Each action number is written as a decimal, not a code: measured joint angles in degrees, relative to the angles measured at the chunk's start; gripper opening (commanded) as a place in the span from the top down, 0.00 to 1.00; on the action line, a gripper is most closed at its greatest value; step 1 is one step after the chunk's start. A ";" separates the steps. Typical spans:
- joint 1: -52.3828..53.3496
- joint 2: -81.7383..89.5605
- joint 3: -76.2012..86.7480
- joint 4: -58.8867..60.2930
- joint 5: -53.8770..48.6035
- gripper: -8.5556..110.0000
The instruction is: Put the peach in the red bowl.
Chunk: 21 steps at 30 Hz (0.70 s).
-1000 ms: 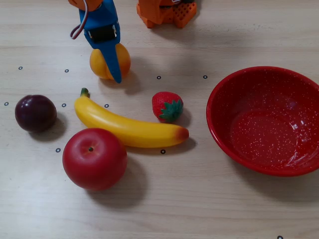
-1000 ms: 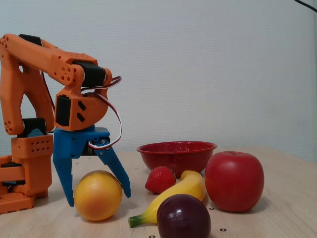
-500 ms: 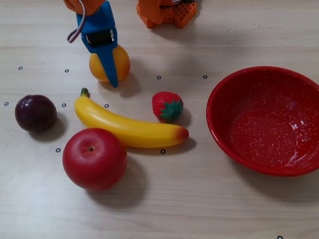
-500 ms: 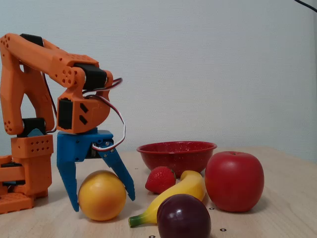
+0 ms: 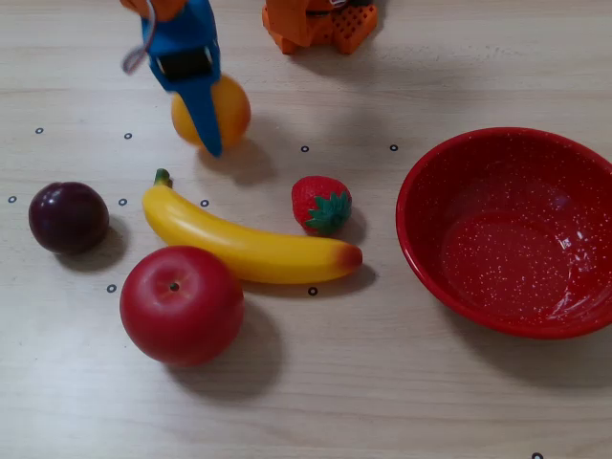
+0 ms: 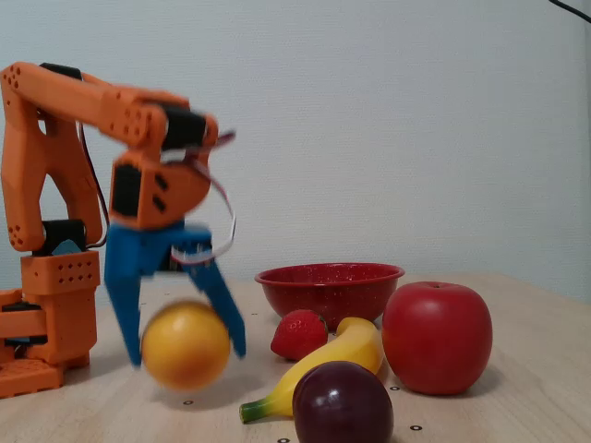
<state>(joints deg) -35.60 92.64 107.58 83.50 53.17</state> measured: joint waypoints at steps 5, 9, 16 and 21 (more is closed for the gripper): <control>6.94 1.93 -21.97 13.54 -9.84 0.93; 18.28 2.29 -38.76 18.81 -18.11 0.93; 40.52 2.37 -49.57 18.90 -31.38 0.93; 55.37 -6.77 -56.16 18.90 -39.29 0.93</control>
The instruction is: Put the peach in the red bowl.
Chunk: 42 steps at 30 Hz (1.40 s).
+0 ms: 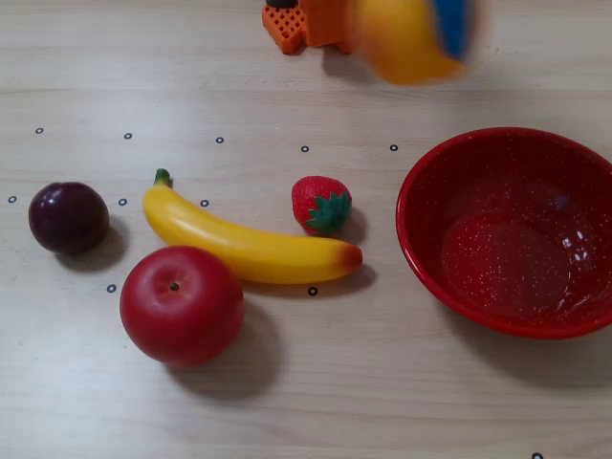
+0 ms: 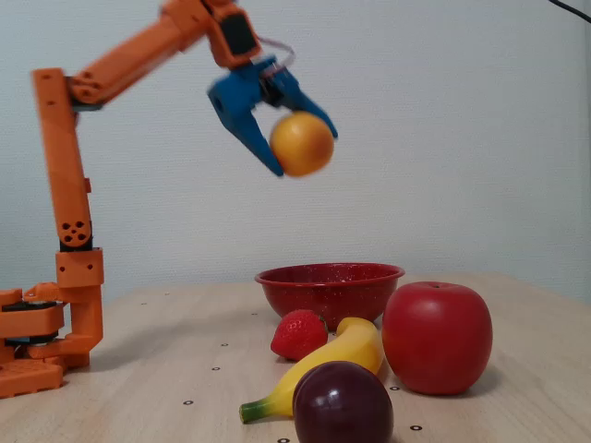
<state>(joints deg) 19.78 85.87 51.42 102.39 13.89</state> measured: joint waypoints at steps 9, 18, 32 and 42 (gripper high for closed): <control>9.14 -19.95 -4.66 -1.58 -2.02 0.93; 11.16 -37.88 -6.06 -9.67 -2.02 0.93; 10.81 -38.94 -8.44 -13.01 0.62 0.47; 5.36 -20.30 -10.55 -12.57 1.67 0.93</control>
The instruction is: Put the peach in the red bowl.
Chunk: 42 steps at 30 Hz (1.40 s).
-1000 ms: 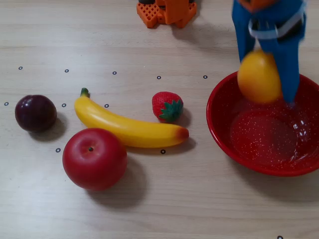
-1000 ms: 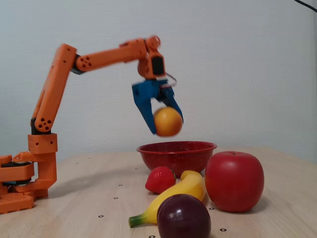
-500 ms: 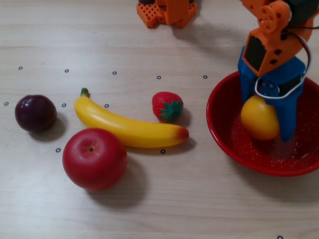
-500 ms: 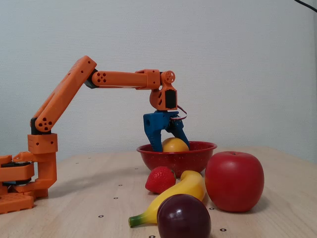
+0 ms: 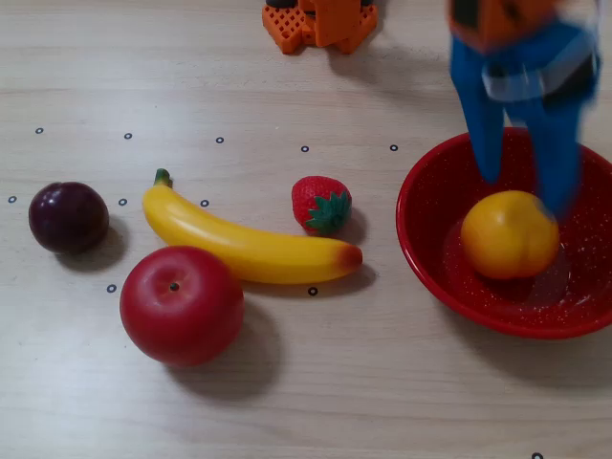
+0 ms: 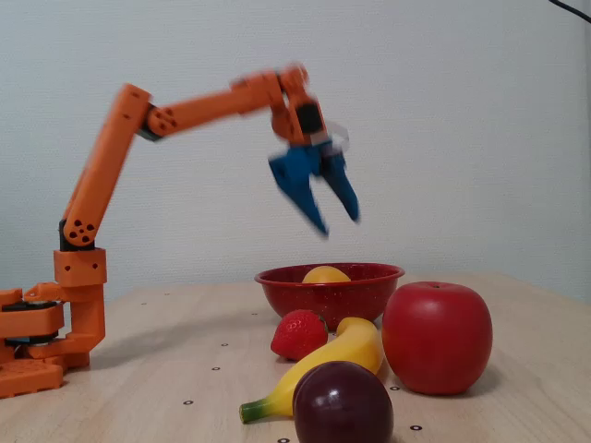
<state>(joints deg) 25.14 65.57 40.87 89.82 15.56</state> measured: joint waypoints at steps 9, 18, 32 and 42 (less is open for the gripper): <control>-10.37 33.40 21.53 -1.58 -1.76 0.93; -25.49 66.09 55.63 -7.38 -3.34 0.93; -28.83 112.24 108.54 -16.96 -6.24 0.93; -28.83 117.07 133.07 -34.80 -8.96 0.93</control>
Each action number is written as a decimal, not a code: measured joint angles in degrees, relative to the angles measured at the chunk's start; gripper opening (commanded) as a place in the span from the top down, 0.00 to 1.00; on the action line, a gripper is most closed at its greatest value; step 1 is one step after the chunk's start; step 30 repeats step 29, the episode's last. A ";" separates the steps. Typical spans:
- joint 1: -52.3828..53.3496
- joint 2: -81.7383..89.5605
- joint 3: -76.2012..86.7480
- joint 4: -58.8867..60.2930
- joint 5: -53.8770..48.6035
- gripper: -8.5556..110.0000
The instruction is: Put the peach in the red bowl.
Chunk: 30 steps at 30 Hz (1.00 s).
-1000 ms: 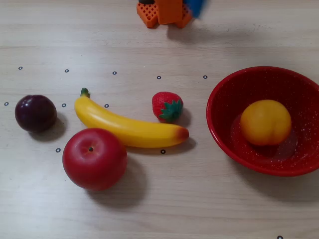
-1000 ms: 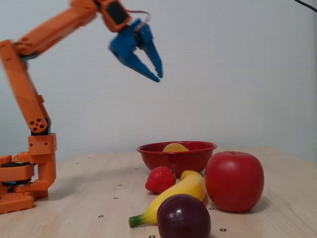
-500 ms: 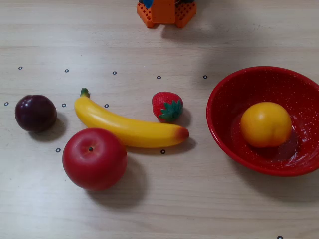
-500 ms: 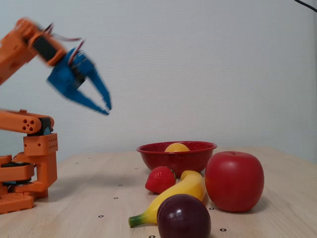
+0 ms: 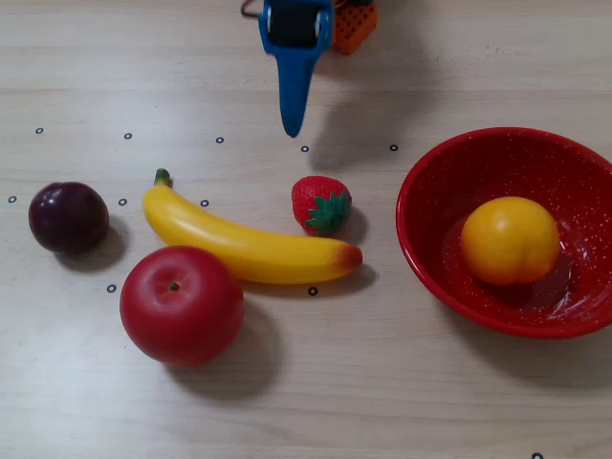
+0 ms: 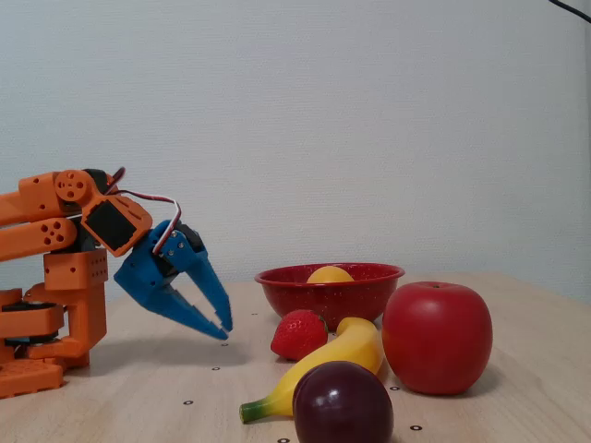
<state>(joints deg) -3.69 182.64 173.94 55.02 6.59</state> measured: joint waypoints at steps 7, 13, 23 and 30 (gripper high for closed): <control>0.35 0.18 0.35 -0.44 -1.32 0.93; 1.32 0.18 0.35 -0.44 -1.32 0.93; 1.32 0.18 0.35 -0.44 -1.32 0.93; 1.32 0.18 0.35 -0.44 -1.32 0.93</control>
